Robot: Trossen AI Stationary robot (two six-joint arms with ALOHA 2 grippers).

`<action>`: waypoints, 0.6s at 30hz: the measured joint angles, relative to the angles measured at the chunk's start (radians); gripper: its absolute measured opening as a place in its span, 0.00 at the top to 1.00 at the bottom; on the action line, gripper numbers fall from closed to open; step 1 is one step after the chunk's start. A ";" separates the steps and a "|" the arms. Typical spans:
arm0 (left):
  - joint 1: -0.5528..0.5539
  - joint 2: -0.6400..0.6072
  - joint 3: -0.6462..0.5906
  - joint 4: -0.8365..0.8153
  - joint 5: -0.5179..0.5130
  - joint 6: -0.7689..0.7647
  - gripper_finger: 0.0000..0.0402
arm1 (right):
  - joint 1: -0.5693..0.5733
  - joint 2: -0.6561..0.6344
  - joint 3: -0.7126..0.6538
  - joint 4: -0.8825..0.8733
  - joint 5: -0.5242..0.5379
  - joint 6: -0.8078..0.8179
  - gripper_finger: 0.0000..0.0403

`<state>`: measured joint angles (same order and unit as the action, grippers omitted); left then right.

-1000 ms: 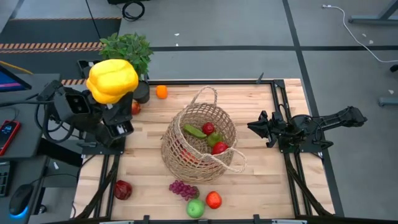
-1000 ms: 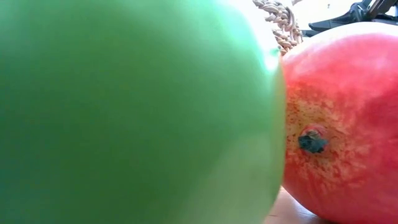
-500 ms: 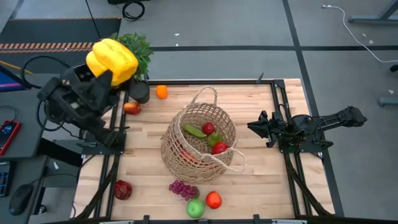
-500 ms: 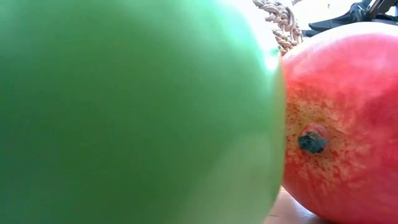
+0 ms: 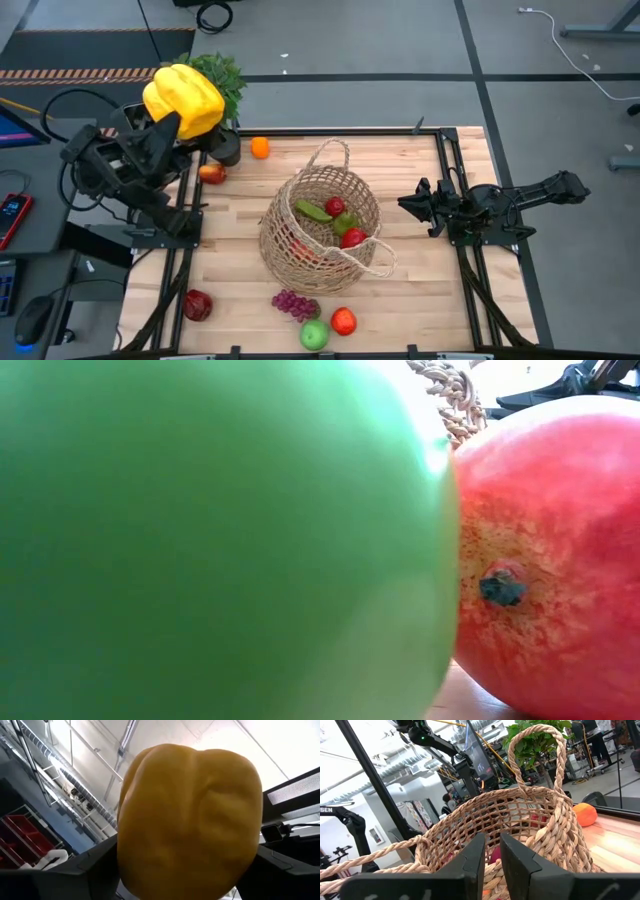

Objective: Build produce basket
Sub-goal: Put the yellow bell pepper into the basket

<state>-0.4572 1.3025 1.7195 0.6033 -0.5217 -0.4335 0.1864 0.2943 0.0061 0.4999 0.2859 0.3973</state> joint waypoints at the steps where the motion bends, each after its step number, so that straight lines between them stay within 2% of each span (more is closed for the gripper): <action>1: 0.000 0.000 0.000 -0.001 0.000 0.000 0.21 | 0.000 0.000 0.000 0.000 0.000 0.000 0.84; 11: 0.019 0.000 0.000 -0.035 -0.016 0.087 0.21 | 0.000 0.000 0.000 0.000 0.000 0.000 0.84; 18: 0.051 0.000 0.000 -0.105 -0.021 0.262 0.21 | 0.000 0.000 0.000 0.000 0.000 0.000 0.84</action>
<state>-0.4066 1.3025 1.7195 0.4979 -0.5425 -0.1718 0.1865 0.2943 0.0059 0.4999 0.2859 0.3973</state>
